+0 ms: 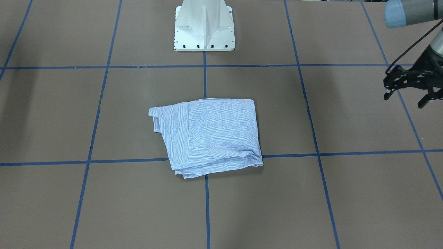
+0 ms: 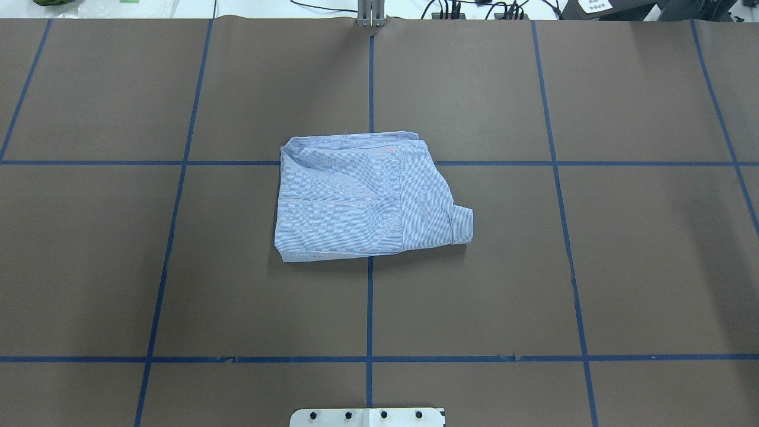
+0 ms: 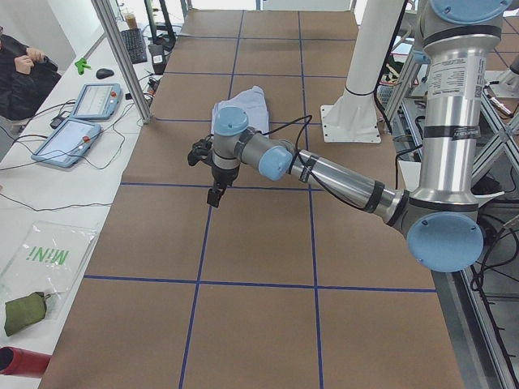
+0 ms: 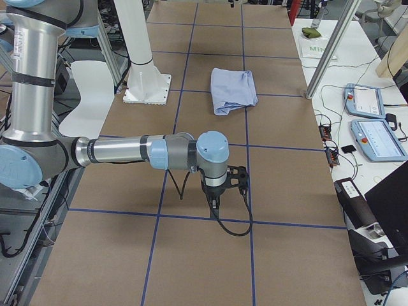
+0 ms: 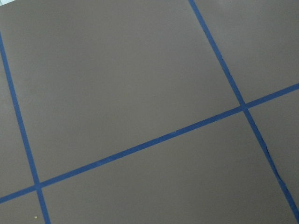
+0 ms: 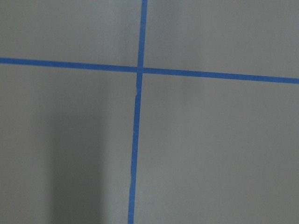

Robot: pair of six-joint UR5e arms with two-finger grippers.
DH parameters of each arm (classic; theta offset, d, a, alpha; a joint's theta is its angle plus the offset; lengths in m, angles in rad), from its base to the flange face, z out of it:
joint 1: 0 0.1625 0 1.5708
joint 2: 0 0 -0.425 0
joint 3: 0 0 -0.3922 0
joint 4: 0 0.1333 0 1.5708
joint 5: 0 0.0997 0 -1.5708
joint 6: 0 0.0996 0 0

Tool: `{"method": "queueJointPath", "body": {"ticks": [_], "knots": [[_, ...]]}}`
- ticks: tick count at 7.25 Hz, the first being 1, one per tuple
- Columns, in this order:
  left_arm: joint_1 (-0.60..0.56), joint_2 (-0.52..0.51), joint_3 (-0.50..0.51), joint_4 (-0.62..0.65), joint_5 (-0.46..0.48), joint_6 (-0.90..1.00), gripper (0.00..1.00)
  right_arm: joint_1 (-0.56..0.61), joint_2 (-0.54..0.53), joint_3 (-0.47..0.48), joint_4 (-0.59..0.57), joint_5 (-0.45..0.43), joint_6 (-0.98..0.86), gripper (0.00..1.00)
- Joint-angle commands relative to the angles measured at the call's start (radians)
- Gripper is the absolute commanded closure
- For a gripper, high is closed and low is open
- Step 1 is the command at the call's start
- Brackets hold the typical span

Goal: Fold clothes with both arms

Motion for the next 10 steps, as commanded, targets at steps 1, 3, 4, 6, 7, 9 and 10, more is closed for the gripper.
{"method": "queueJointPath", "body": {"ticks": [1, 3, 4, 6, 7, 9, 10], "knots": [[-0.136, 0.065, 0.029, 0.09, -0.029, 0.258, 0.0, -0.008, -0.003, -0.015, 0.065, 0.01, 0.05, 0.0], [-0.173, 0.106, 0.025, 0.168, -0.03, 0.279, 0.0, -0.036, 0.001, -0.016, 0.069, 0.007, 0.052, 0.0], [-0.174, 0.129, 0.035, 0.176, -0.074, 0.276, 0.0, -0.038, 0.003, -0.015, 0.071, 0.007, 0.052, 0.0], [-0.202, 0.195, 0.046, 0.164, -0.108, 0.349, 0.0, -0.041, 0.003, -0.015, 0.071, 0.007, 0.052, 0.0], [-0.219, 0.201, 0.048, 0.159, -0.104, 0.395, 0.0, -0.038, 0.003, -0.015, 0.071, 0.007, 0.052, 0.0], [-0.267, 0.191, 0.063, 0.162, -0.102, 0.383, 0.0, -0.041, 0.003, -0.015, 0.071, 0.007, 0.05, 0.0], [-0.282, 0.189, 0.062, 0.162, -0.104, 0.382, 0.0, -0.041, 0.003, -0.015, 0.071, 0.007, 0.05, 0.0]]}}
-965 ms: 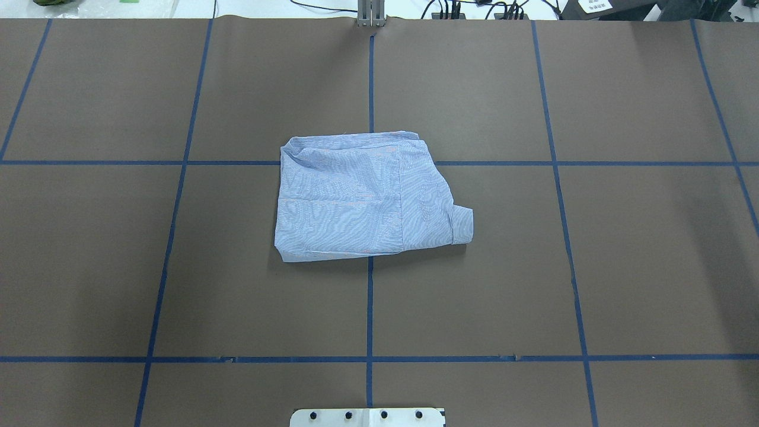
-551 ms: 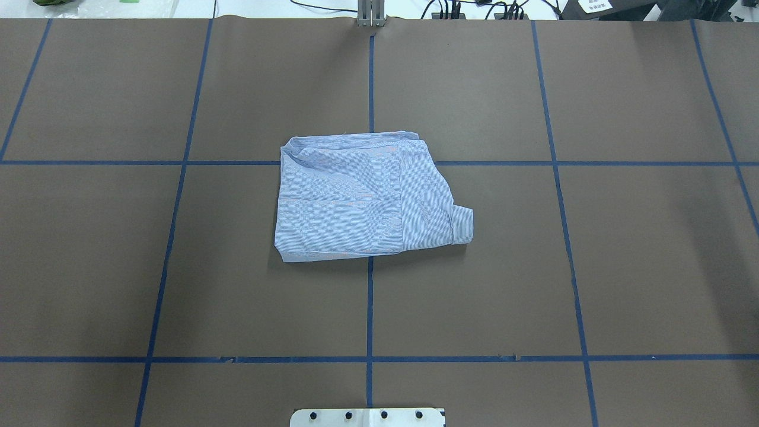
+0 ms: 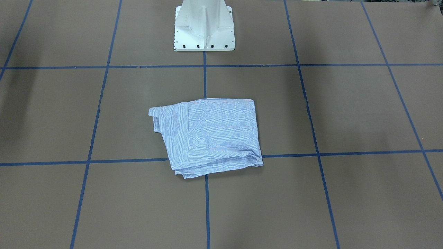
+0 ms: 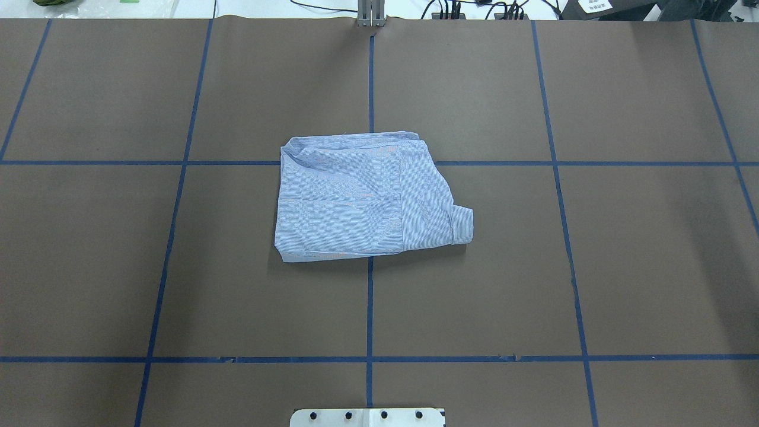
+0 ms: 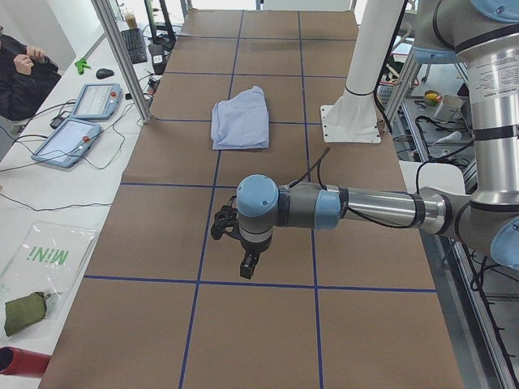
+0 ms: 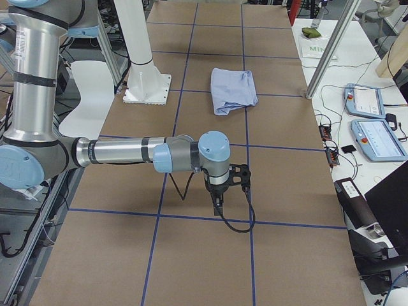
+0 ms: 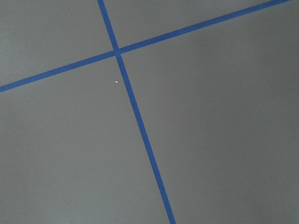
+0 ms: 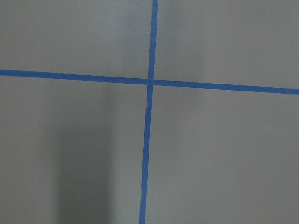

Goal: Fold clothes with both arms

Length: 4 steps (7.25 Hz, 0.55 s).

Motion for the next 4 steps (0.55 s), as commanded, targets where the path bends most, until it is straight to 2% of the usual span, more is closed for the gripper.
{"method": "queueJointPath", "body": {"ticks": [1, 4], "knots": [[-0.022, -0.005, -0.005, -0.002, 0.002, 0.007, 0.0, 0.0, 0.0, 0.0, 0.0, 0.0, -0.001, 0.0], [-0.023, 0.005, -0.006, -0.003, 0.01, 0.005, 0.0, 0.003, 0.0, -0.002, 0.0, 0.0, -0.001, 0.0]]}}
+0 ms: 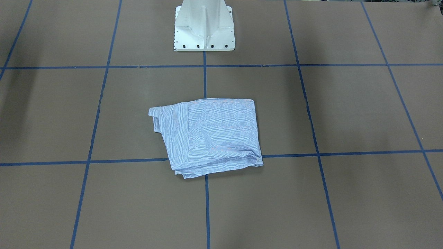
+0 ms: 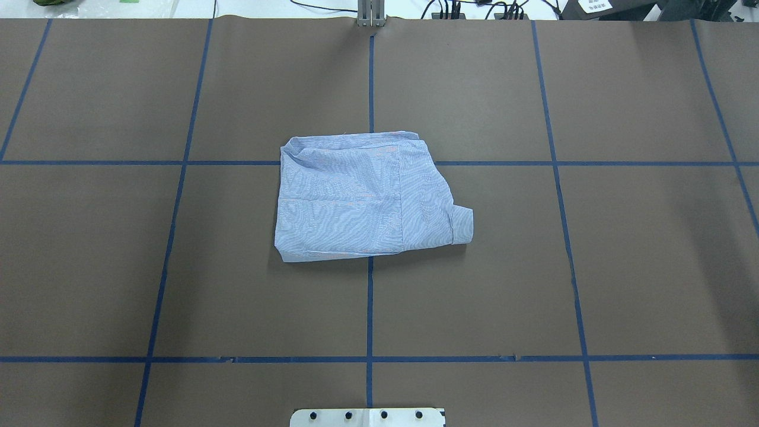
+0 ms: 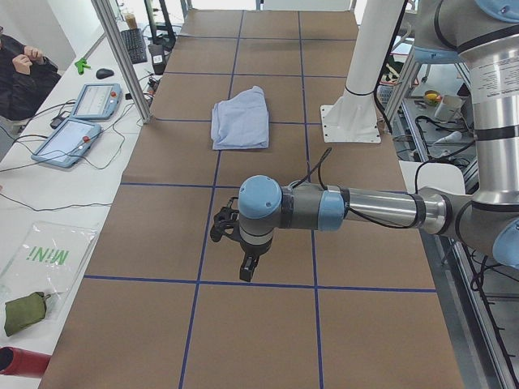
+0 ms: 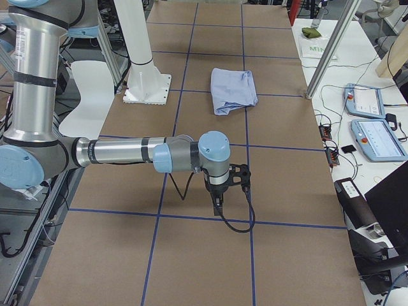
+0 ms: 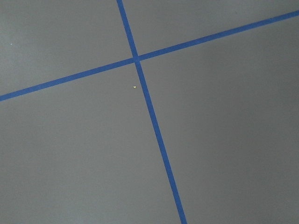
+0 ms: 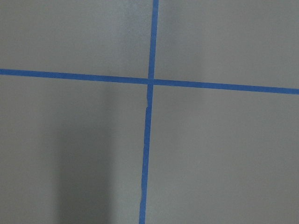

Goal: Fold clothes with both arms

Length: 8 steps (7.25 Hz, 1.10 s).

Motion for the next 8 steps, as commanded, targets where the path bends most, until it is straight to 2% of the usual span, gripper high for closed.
{"method": "queueJointPath", "body": {"ticks": [1, 8], "knots": [[-0.002, 0.006, -0.002, -0.001, 0.001, -0.001, 0.0, 0.002, -0.002, -0.001, 0.0, 0.0, 0.0, 0.0], [-0.002, 0.011, 0.009, 0.0, 0.003, -0.001, 0.0, 0.002, -0.006, -0.001, 0.0, 0.0, -0.003, 0.0]]}}
